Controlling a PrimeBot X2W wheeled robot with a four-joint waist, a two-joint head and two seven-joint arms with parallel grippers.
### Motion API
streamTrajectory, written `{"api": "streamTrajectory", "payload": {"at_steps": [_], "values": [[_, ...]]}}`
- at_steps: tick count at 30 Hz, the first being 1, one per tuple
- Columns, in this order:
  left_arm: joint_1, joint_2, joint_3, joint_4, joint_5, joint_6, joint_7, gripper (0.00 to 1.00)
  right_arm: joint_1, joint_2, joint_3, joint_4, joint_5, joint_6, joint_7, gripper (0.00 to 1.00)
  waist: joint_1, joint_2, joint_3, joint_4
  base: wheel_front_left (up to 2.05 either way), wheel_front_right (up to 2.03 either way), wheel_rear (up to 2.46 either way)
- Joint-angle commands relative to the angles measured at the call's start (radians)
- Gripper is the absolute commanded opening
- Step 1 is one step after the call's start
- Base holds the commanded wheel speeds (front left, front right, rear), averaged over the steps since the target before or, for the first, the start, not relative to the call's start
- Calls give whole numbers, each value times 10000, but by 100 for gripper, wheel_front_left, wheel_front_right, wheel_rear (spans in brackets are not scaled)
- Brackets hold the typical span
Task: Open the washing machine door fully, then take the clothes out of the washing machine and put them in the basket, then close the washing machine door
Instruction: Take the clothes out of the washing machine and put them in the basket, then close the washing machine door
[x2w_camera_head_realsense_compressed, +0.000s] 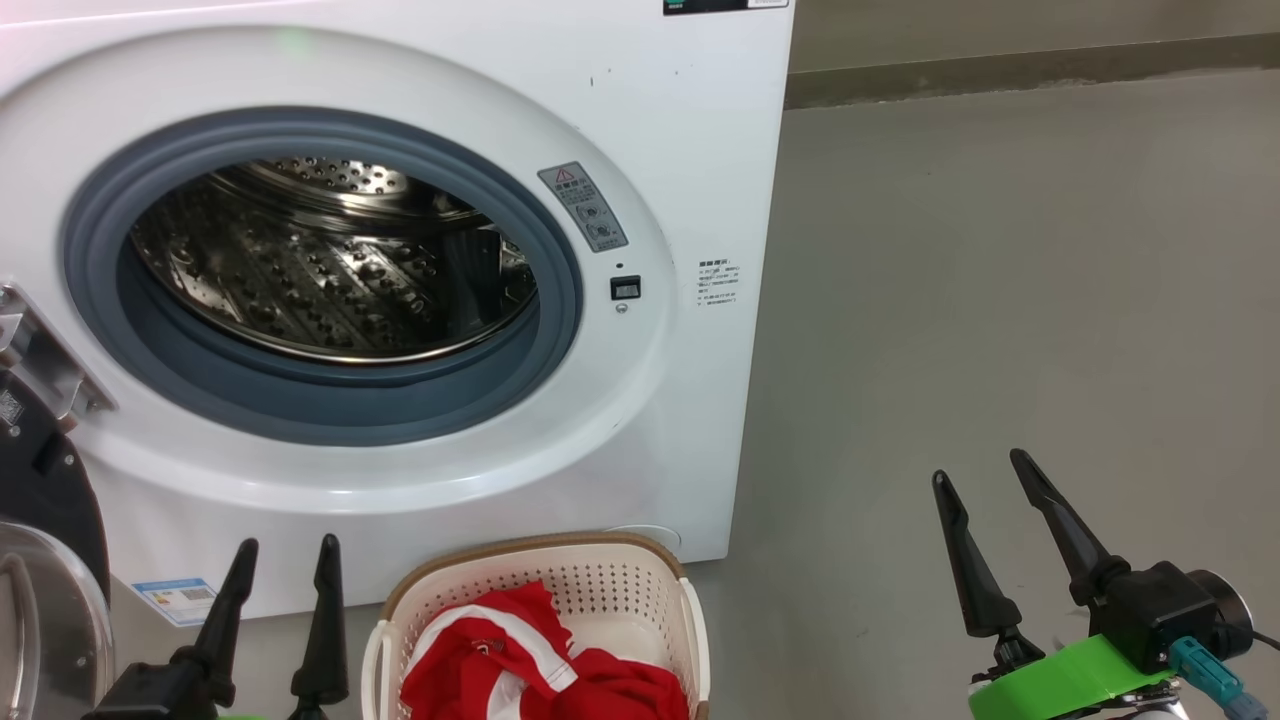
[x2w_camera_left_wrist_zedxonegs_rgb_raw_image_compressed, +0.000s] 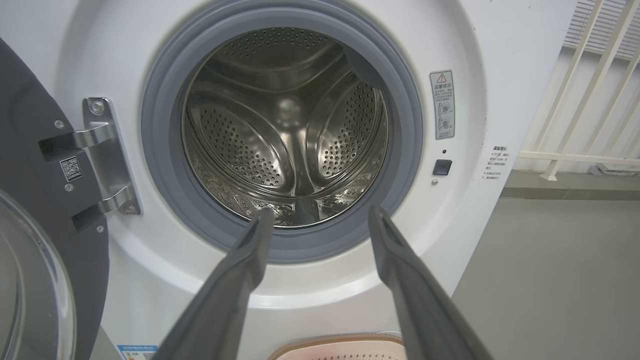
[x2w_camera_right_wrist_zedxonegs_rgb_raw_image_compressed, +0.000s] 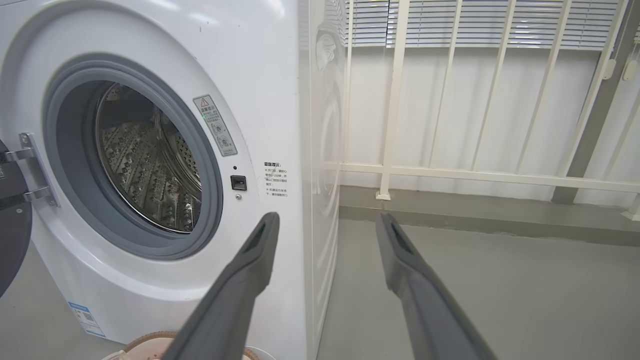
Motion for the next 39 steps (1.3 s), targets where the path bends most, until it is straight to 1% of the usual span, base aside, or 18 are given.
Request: {"api": "streamTrajectory", "payload": {"at_steps": [1, 12, 18, 29, 34, 39], "values": [[-53, 191, 349, -250, 130, 75, -120, 100, -181, -103, 192, -267, 92, 63, -65, 100, 0, 0, 1, -2, 0, 0, 0], [-43, 229, 234, -334, 239, 158, -120, 100, -166, -101, 224, -206, 119, 63, -65, 100, 0, 0, -49, -28, -30, 30, 0], [-61, 256, 181, -352, 198, 147, -120, 100, -159, -108, 228, -199, 130, 63, -65, 100, 0, 0, -57, -1, -136, 136, 0], [-7, 285, 62, -476, 56, 119, -104, 100, -146, -113, 237, -151, 178, 63, -65, 100, 0, 0, -85, 56, -188, 188, 0], [25, 297, 11, -612, 30, 133, -106, 100, -159, -140, 244, -139, 188, 63, -65, 100, 0, 0, -62, 70, -106, 106, 0], [47, 194, 24, -791, -253, 112, -109, 100, -190, -163, 271, -122, 198, 63, -65, 100, 0, 0, -40, 71, -38, 38, 0]]}}
